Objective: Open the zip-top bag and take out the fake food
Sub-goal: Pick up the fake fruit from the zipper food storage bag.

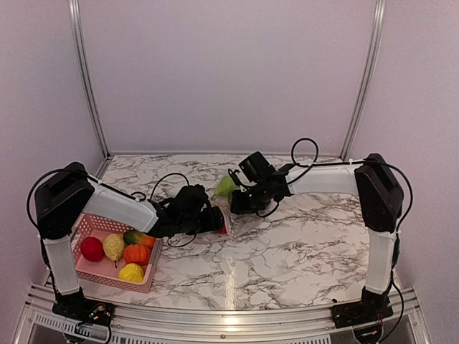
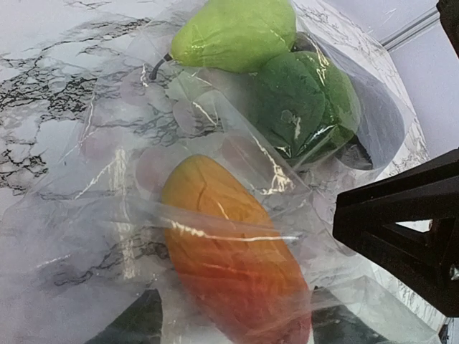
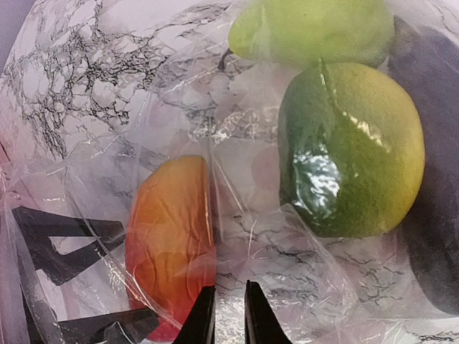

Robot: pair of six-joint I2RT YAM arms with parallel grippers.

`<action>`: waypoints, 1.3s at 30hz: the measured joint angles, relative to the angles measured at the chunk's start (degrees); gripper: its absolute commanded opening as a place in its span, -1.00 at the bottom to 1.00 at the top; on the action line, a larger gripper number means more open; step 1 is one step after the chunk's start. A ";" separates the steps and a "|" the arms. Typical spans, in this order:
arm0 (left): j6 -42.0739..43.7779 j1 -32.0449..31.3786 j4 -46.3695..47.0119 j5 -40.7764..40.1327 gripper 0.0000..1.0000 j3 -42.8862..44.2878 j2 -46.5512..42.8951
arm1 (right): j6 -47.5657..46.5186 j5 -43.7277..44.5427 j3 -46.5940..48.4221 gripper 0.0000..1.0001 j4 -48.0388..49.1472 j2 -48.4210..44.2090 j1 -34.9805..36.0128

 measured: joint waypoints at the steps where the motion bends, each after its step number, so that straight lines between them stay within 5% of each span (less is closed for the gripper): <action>1: 0.11 -0.04 -0.15 0.00 0.46 0.48 0.31 | 0.00 -0.04 -0.02 -0.74 0.02 0.11 0.00; 16: 0.98 -0.59 -8.68 -2.64 0.36 7.04 3.74 | -0.22 -7.08 0.26 -0.76 2.78 4.57 0.70; 25: 2.21 -1.01 -11.85 -4.81 -0.07 8.39 4.48 | 0.79 -7.89 -0.96 -0.76 4.90 4.55 0.17; 39: 3.15 -1.40 -14.97 -3.91 -0.09 5.95 -2.38 | 1.03 -0.76 -1.18 -0.76 5.57 4.55 -0.11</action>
